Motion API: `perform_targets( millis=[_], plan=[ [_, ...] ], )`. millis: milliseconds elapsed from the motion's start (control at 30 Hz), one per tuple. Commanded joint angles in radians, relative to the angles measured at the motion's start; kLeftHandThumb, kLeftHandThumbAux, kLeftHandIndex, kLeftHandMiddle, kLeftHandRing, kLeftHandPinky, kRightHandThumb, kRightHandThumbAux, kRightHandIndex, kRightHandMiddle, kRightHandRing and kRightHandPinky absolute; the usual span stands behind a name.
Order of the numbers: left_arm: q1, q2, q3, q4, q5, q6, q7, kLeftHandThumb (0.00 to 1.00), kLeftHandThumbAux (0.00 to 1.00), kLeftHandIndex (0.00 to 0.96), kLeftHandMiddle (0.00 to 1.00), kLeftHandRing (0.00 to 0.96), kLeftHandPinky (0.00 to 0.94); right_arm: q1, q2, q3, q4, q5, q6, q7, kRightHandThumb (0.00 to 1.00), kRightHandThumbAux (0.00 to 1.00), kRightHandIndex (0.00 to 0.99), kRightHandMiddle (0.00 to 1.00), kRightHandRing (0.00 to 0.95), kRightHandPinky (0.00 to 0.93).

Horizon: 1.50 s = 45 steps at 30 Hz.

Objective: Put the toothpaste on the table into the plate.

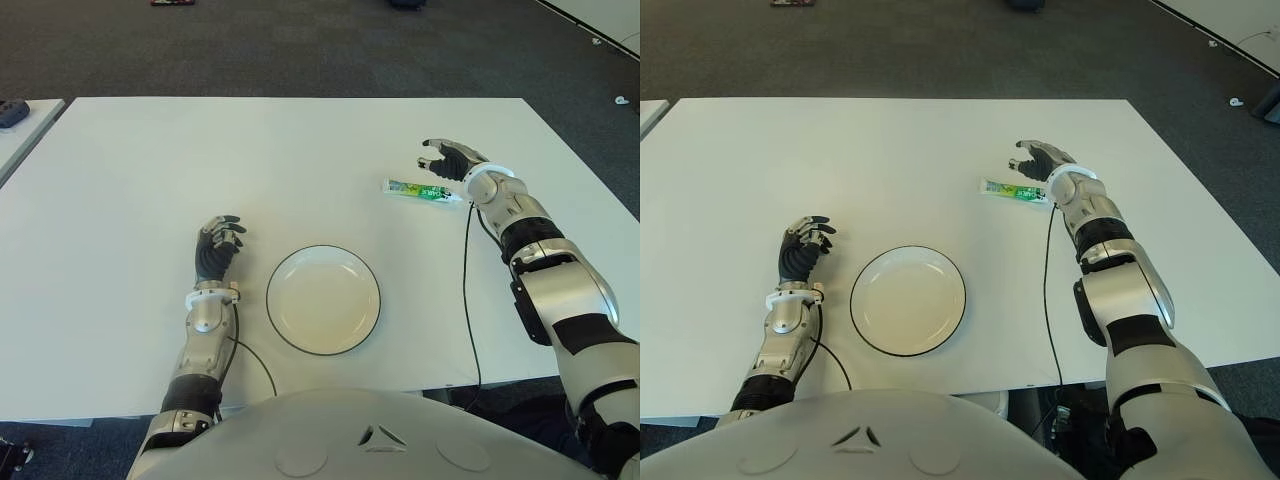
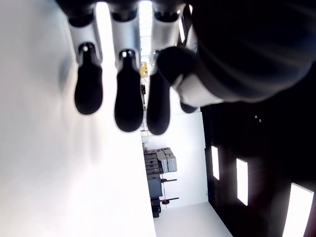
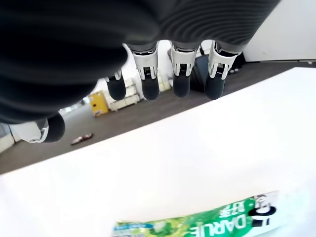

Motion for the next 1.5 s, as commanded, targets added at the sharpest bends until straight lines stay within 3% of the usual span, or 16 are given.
perform_targets(
  millis=[33, 467, 767, 900, 1100, 1500],
  plan=[
    [0.036, -0.009, 0.001, 0.019, 0.003, 0.038, 0.009, 0.833, 0.68, 0.4, 0.505, 0.64, 0.621, -0.011, 0.009, 0.055, 0.066, -0.045, -0.03, -0.045, 0.55, 0.219, 0.0, 0.0, 0.0, 0.0],
    [0.053, -0.014, 0.004, -0.017, -0.026, 0.063, -0.009, 0.833, 0.68, 0.401, 0.503, 0.627, 0.608, -0.02, 0.044, 0.159, 0.184, -0.108, -0.057, -0.098, 0.521, 0.198, 0.0, 0.0, 0.0, 0.0],
    [0.061, -0.011, 0.008, -0.029, -0.025, 0.068, 0.002, 0.833, 0.68, 0.399, 0.506, 0.632, 0.626, -0.026, 0.04, 0.195, 0.193, -0.119, -0.069, -0.07, 0.507, 0.204, 0.0, 0.0, 0.0, 0.0],
    [0.066, -0.01, 0.006, -0.038, -0.017, 0.066, 0.006, 0.833, 0.68, 0.398, 0.512, 0.64, 0.632, 0.009, 0.045, 0.215, 0.214, -0.131, -0.059, -0.083, 0.506, 0.21, 0.0, 0.0, 0.0, 0.0],
    [0.068, -0.004, 0.004, -0.036, -0.008, 0.056, 0.006, 0.833, 0.68, 0.398, 0.514, 0.646, 0.637, 0.005, 0.05, 0.229, 0.218, -0.133, -0.053, -0.056, 0.511, 0.218, 0.0, 0.0, 0.0, 0.0],
    [0.059, 0.009, 0.012, -0.006, 0.003, 0.053, 0.021, 0.833, 0.68, 0.404, 0.499, 0.635, 0.604, 0.032, 0.105, 0.268, 0.239, -0.149, 0.015, -0.008, 0.542, 0.242, 0.0, 0.0, 0.0, 0.0]
  ],
)
